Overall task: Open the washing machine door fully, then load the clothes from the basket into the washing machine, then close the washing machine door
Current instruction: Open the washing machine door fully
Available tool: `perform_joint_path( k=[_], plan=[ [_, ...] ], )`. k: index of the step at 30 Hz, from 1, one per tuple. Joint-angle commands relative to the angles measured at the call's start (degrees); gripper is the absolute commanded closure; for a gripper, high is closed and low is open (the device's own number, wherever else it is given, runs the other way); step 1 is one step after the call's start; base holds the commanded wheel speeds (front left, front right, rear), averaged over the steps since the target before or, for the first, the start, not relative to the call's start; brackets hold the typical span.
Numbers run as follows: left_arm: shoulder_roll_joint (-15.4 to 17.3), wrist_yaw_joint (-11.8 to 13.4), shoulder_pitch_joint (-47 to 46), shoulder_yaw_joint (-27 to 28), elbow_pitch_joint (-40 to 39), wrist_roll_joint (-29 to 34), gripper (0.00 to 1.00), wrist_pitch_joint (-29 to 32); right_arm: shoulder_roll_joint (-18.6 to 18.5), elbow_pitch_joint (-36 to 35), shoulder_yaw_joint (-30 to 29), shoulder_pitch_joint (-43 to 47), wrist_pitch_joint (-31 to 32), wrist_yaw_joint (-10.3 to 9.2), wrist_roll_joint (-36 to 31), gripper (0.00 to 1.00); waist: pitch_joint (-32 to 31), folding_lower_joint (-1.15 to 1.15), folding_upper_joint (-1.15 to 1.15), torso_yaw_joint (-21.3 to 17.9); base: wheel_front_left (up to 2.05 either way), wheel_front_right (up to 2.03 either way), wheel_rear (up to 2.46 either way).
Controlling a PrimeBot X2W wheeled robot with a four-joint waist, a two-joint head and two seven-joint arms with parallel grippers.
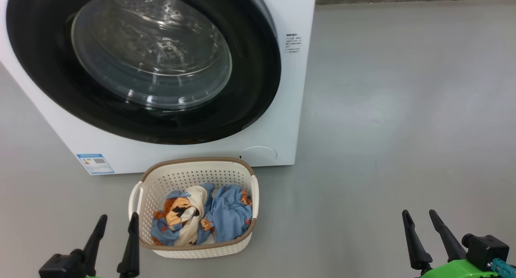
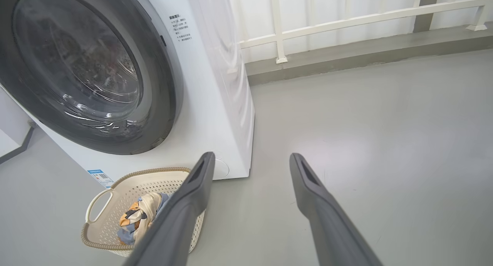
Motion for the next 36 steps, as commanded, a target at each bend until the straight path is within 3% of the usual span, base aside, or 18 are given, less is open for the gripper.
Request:
perform_joint_path(
  k=[1,36],
  plan=[
    [1.61,-0.09,-0.62,1.99,-1.6,-0.34,0.0,-0.37,-0.58,-1.55,1.38,-0.52,-0.7,0.09,0.35,0.0,0.01,0.0,0.0,0.0,0.38,0.38,-0.76],
    [0.3,-0.09,-1.46,1.99,-1.53,-2.22,0.0,-0.37,0.04,-2.98,1.01,-1.48,-0.7,0.09,2.79,0.0,1.31,0.0,0.0,0.32,0.02,0.02,-0.04]
  ],
)
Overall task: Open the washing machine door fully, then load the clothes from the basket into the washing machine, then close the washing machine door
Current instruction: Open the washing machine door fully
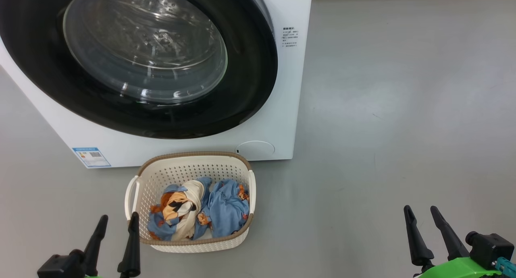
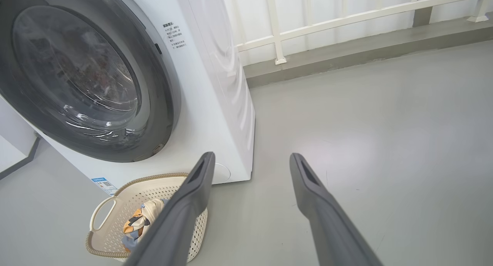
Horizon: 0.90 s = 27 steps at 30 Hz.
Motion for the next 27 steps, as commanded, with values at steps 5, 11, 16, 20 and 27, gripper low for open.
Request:
perform_joint_path(
  k=[5,11,16,20,27],
  plan=[
    [0.79,-0.09,-1.7,1.94,-1.32,-0.61,0.0,-0.37,-0.06,-1.71,1.17,-1.64,-0.7,0.09,1.66,0.0,0.06,0.0,0.0,0.05,0.0,0.0,0.0],
    [0.76,-0.09,-1.96,1.37,-1.99,-1.0,0.0,-0.37,1.05,-2.83,1.47,-5.26,-0.7,0.09,8.75,1.0,0.61,0.0,0.0,0.15,0.0,0.0,0.0],
    [0.51,-0.09,-2.57,0.67,-2.68,-1.39,0.0,-0.37,1.58,-3.55,1.52,-11.5,-0.7,0.09,17.24,1.0,1.41,0.0,0.0,0.56,0.0,0.0,0.0],
    [0.24,-0.09,-3.45,0.25,-3.19,-1.67,0.0,-0.37,0.35,-3.92,3.42,-17.39,-0.7,0.09,23.45,1.0,2.54,0.0,0.0,1.45,0.0,0.0,0.0],
    [-0.19,-0.09,-5.3,-0.67,-3.48,-2.11,0.0,-0.37,-4.68,-3.8,7.88,-27.79,-0.7,0.09,36.81,1.0,4.59,0.0,0.0,3.61,0.0,0.0,0.0]
  ],
)
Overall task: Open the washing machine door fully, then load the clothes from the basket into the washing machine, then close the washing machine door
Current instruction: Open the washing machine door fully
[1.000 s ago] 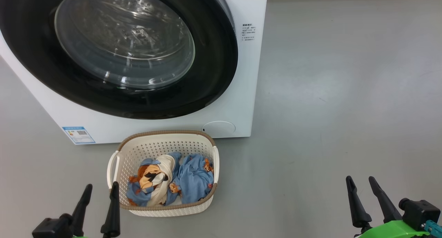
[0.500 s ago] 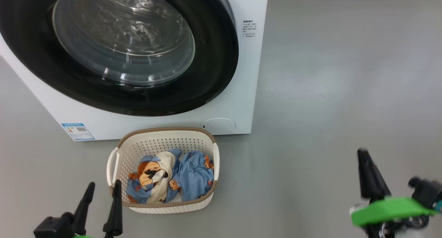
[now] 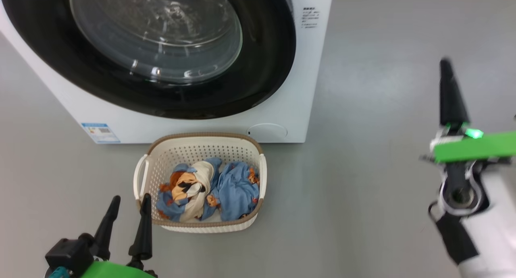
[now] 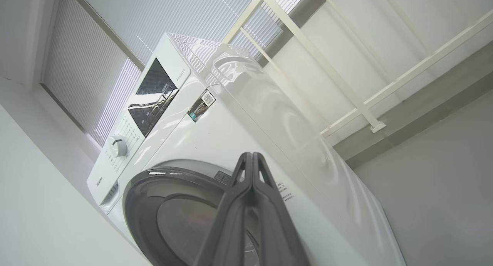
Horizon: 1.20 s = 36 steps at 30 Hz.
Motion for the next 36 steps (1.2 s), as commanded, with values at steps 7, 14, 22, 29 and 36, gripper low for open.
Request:
perform_joint_path(
  k=[7,14,22,29,36],
  plan=[
    [0.41,-0.09,-4.63,0.63,-1.39,-0.85,0.0,-0.37,-5.34,2.9,4.37,-14.44,-0.27,0.09,10.28,1.0,3.95,0.0,0.0,3.53,0.0,0.0,0.0],
    [0.1,-0.09,-6.16,-0.47,-0.93,-1.36,0.0,-0.37,-8.69,6.55,10.43,-20.43,1.78,0.09,20.28,1.0,5.92,0.0,0.0,5.83,0.0,0.0,0.0],
    [-0.48,-0.09,-8.63,-1.75,-0.67,-2.11,0.0,-0.37,-14.16,9.21,15.24,-26.96,10.64,0.09,29.07,1.0,9.79,0.0,0.0,8.5,0.0,0.0,0.0],
    [-0.81,-0.09,-10.91,-2.75,-0.4,-2.76,0.0,-0.37,-16.23,12.36,16.56,-31.85,19.08,0.09,33.66,1.0,13.11,0.0,0.0,9.93,0.0,0.0,0.0],
    [-1.12,-0.09,-12.97,-4.02,-0.35,-3.18,0.0,-0.37,-16.63,14.7,17.03,-35.59,27.89,0.09,36.44,1.0,15.79,0.0,0.0,10.97,0.0,0.0,0.0]
  ],
)
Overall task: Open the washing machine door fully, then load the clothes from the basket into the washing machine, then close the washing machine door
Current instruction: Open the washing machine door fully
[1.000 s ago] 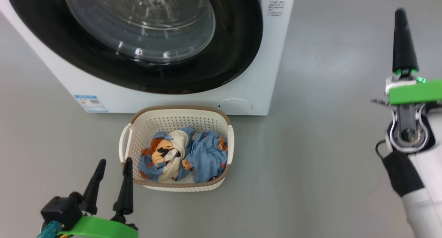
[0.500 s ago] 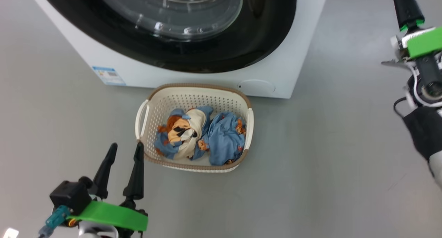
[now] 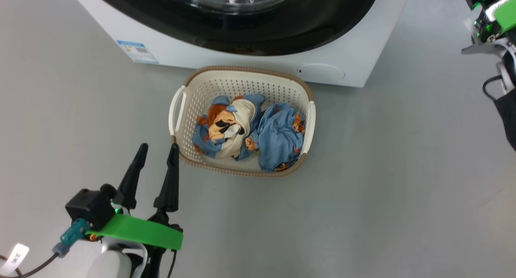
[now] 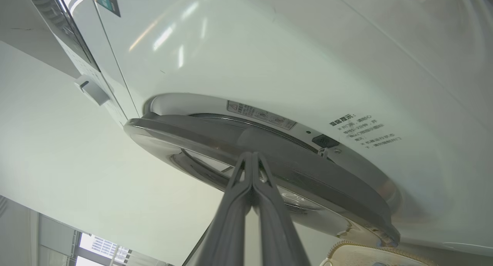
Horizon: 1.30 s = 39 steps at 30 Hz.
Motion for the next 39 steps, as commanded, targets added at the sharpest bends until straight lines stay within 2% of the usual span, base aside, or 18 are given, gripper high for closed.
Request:
perform_joint_path(
  k=[1,12,29,39],
  plan=[
    [1.07,-0.09,-1.79,1.51,-1.14,-0.81,0.0,-0.37,-0.03,-0.96,0.28,-1.75,1.39,0.1,0.54,1.0,1.6,0.0,0.0,0.92,0.0,0.0,0.0],
    [0.52,-0.09,-4.39,0.11,-1.3,-1.7,0.0,-0.37,-0.18,2.02,-0.27,-8.15,7.65,0.1,0.04,1.0,5.73,0.0,0.0,2.59,0.0,0.0,0.0],
    [-0.27,-0.09,-7.26,-1.16,-1.76,-2.43,0.0,-0.37,0.56,3.97,1.35,-15.32,10.2,0.1,-3.24,1.0,10.17,0.0,0.0,4.57,0.0,0.0,0.0],
    [-0.65,-0.09,-7.79,-1.18,-1.75,-2.37,0.0,-0.37,0.97,3.17,4.3,-15.35,11.95,0.1,-4.5,1.0,10.44,0.0,0.0,4.57,0.0,0.0,0.0]
  ],
)
